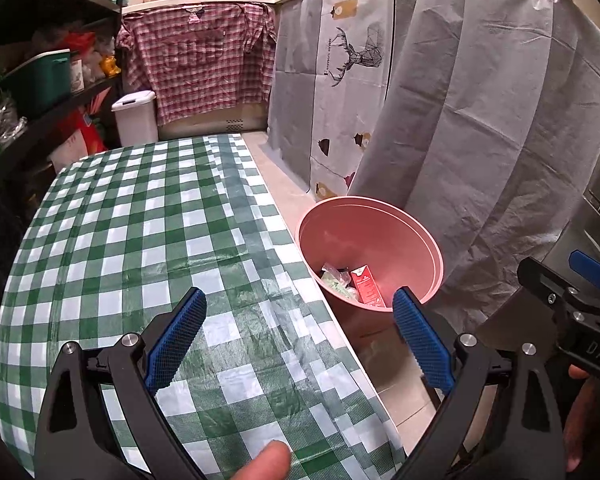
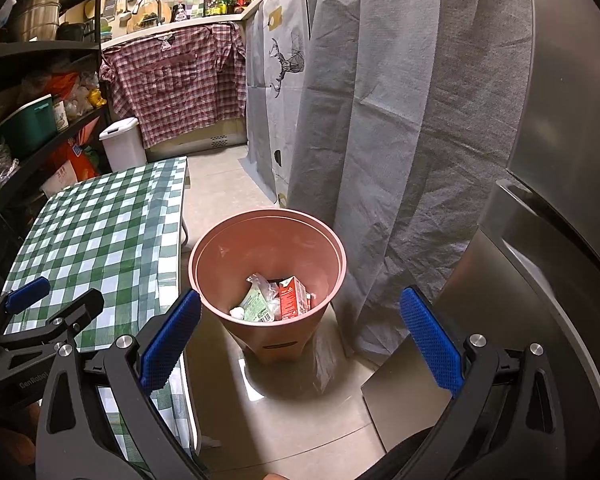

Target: Collect trash

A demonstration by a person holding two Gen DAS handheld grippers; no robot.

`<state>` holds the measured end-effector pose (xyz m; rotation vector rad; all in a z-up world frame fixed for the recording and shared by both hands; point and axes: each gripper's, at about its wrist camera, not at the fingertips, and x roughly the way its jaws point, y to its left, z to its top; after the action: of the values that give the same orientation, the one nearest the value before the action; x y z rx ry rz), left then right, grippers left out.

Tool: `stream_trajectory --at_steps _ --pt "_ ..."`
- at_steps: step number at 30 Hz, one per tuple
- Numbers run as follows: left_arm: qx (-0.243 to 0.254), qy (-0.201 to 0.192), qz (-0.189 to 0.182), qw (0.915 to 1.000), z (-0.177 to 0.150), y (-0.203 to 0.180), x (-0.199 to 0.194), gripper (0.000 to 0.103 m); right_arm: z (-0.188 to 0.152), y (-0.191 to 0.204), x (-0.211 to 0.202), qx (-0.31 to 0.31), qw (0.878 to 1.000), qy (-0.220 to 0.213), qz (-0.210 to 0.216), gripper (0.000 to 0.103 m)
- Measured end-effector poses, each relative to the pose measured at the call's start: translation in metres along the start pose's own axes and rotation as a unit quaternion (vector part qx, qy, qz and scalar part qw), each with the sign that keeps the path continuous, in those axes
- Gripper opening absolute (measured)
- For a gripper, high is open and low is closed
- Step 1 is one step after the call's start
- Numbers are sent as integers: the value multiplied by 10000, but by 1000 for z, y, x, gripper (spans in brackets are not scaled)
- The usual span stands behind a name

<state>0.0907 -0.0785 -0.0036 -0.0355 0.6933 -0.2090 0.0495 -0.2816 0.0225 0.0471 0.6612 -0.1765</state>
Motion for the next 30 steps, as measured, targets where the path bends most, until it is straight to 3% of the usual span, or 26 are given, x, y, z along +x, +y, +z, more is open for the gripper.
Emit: stream_trajectory --at_steps 30 --pt "42 2 -66 10000 2 0 -2 91 1 -3 2 28 10000 -2 -12 98"
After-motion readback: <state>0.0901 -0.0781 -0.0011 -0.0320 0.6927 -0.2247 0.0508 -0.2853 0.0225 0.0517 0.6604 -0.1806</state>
